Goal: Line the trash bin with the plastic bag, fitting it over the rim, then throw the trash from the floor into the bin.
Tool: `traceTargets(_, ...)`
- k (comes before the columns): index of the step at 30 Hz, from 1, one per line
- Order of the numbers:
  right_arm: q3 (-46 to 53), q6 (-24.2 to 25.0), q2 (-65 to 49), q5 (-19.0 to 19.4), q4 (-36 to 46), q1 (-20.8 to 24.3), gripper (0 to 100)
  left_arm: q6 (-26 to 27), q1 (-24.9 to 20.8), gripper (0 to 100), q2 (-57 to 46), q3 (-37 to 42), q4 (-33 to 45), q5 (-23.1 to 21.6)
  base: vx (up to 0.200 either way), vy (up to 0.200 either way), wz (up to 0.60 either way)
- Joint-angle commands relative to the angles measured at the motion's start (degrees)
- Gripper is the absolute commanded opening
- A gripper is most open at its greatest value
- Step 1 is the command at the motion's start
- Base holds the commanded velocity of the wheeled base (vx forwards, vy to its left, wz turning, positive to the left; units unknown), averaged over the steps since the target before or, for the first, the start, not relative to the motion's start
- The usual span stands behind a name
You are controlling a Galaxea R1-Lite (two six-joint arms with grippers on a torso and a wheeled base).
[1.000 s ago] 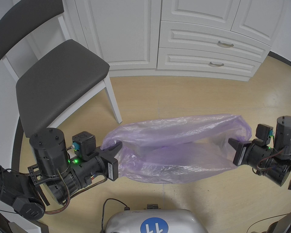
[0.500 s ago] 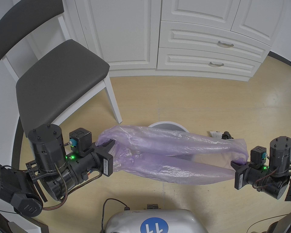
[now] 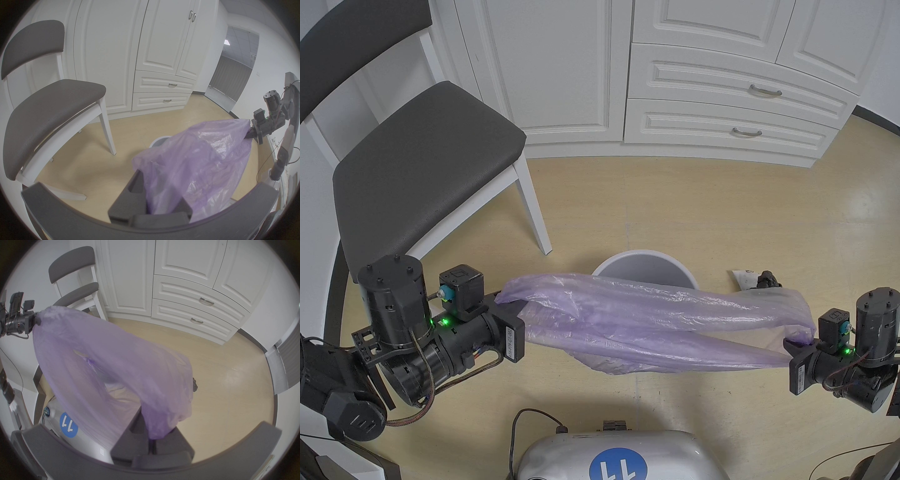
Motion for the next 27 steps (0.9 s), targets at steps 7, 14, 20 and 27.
traceTargets(7, 0.5, -2.2, 0.4, 0.1, 0.0, -4.1, 0, 0.0, 2.3, 0, -0.1, -0.3, 0.1, -0.3, 0.0, 0.0, 0.0)
traceTargets(14, 0.4, -2.2, 0.4, 0.0, 0.1, -4.6, 0, 0.1, 3.2, 0, -0.1, -0.3, 0.1, -0.6, 0.0, 0.0, 0.0)
traceTargets(20, 0.3, -2.4, 0.1, 0.1, -0.6, -4.5, 0, 0.2, 2.4, 0, -0.2, 0.1, -0.1, -0.8, 0.0, 0.0, 0.0)
traceTargets(27, -4.2, -9.0, 1.1, 1.8, -0.8, -4.5, 0, 0.4, -2.8, 0, 0.6, -1.3, -3.1, -1.6, 0.0, 0.0, 0.0)
